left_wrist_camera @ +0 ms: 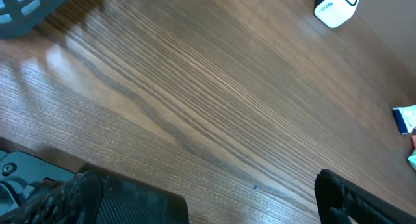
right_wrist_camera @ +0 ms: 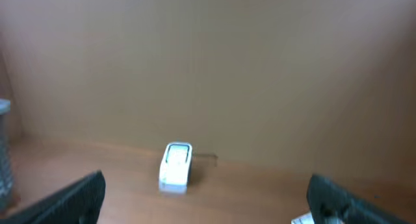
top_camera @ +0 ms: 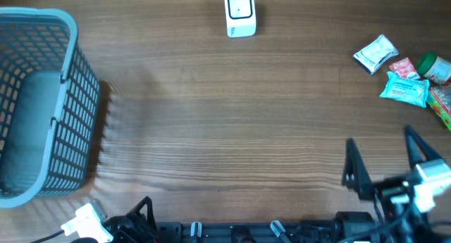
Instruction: Scan the item barcode
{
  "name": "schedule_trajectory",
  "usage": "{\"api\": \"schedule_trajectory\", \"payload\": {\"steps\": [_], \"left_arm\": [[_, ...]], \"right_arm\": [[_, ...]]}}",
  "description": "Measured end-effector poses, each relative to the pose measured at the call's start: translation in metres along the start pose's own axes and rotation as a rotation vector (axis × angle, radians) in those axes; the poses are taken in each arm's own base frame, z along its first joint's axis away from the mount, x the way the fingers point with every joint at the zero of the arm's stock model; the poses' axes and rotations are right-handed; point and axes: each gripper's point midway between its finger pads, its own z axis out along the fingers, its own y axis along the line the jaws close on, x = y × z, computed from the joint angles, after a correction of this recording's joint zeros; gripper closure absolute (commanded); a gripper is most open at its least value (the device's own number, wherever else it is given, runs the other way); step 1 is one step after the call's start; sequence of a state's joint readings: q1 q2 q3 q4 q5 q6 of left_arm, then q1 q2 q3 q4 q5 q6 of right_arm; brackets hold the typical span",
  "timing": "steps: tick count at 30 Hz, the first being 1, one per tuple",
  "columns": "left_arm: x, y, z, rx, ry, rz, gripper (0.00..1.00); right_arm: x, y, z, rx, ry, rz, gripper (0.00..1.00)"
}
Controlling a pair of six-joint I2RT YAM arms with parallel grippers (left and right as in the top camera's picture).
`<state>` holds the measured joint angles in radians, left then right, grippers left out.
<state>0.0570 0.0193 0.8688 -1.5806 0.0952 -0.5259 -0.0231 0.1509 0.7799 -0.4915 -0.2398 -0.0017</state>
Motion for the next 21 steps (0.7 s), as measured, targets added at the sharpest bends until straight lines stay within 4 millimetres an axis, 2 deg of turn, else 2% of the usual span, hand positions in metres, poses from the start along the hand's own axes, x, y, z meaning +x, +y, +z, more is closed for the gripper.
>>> {"api": "schedule_trajectory", "payload": {"steps": [4,11,12,17,21], "left_arm": [[0.000,0.000,0.000,0.000,0.000,0.000,0.00],[0.000,0.000,0.000,0.000,0.000,0.000,0.00],[0.000,0.000,0.000,0.000,0.000,0.000,0.00],[0.000,0.000,0.000,0.000,0.000,0.000,0.00],[0.000,0.000,0.000,0.000,0.000,0.000,0.00]], "right_arm": [[0.051,-0.001,0.022,-0.023,-0.055,-0.016,0.00],[0.116,-0.003,0.047,-0.040,-0.112,-0.037,0.00],[0.136,-0.001,0.051,-0.054,-0.085,-0.028,0.00],[0.209,-0.003,0.053,-0.037,0.117,0.028,0.00],[0.213,-0.008,0.053,-0.008,0.133,0.030,0.00]]}}
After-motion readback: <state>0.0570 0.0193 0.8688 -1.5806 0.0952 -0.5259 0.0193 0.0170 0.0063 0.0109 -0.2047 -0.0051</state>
